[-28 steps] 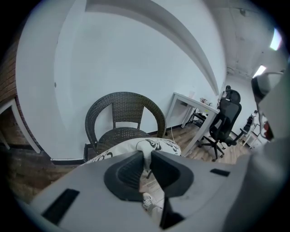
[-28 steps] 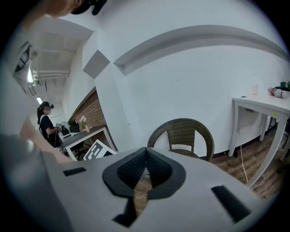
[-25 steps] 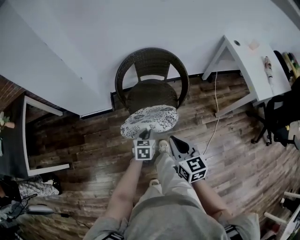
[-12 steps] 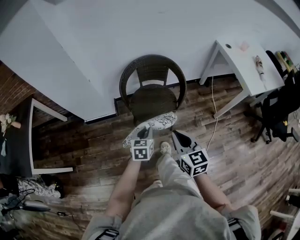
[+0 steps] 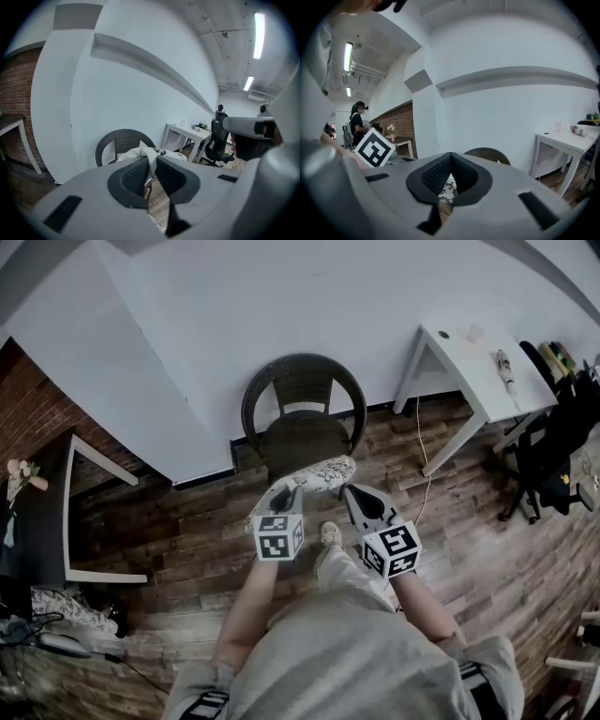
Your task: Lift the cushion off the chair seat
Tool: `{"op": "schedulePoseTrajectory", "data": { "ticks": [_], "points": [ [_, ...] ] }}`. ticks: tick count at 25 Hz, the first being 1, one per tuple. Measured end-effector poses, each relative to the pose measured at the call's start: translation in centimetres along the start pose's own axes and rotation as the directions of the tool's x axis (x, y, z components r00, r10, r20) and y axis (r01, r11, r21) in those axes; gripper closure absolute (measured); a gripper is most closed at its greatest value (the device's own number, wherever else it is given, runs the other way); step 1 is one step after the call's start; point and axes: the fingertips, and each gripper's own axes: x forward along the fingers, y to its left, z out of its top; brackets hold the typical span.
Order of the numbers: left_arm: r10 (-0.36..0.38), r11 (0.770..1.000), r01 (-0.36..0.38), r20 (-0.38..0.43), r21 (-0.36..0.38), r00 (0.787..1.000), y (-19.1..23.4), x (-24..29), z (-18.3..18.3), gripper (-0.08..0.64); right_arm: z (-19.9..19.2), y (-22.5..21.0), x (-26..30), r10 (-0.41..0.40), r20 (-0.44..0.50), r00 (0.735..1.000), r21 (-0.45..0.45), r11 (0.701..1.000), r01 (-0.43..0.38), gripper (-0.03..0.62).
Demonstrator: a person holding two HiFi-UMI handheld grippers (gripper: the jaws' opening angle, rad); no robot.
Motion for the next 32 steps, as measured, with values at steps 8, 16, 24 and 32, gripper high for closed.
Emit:
{"op": "schedulePoseTrajectory", "data": {
  "ticks": [8, 16, 24, 32],
  "points": [
    [-0.019, 1.0, 0.02, 0.069, -0.008, 0.997, -1.2, -5.0, 1.6, 0.512, 0.9, 1.8, -2.3, -0.013, 0.038, 0.999, -0.021, 1.0, 0.014, 0.592],
    [-0.032, 0.999, 0.036, 0.133, -0.024, 0.991, -2.2, -8.7, 2.3, 0.512, 1.1, 3.1, -3.7, -0.016, 0.062, 0.998, -0.028, 0.999, 0.018, 0.592],
    [-0.02, 0.998, 0.029, 0.188, -0.049, 0.982, -2.1, -10.9, 3.2, 0.512, 0.7, 3.7, -4.2, -0.001, 0.06, 0.998, -0.031, 1.0, 0.003, 0.592],
    [-0.015, 0.999, 0.024, 0.201, -0.043, 0.98, -2.1, -11.2, 3.5, 0.512, 0.4, 3.9, -4.1, -0.007, 0.048, 0.999, -0.052, 0.999, 0.009, 0.595]
  ]
}}
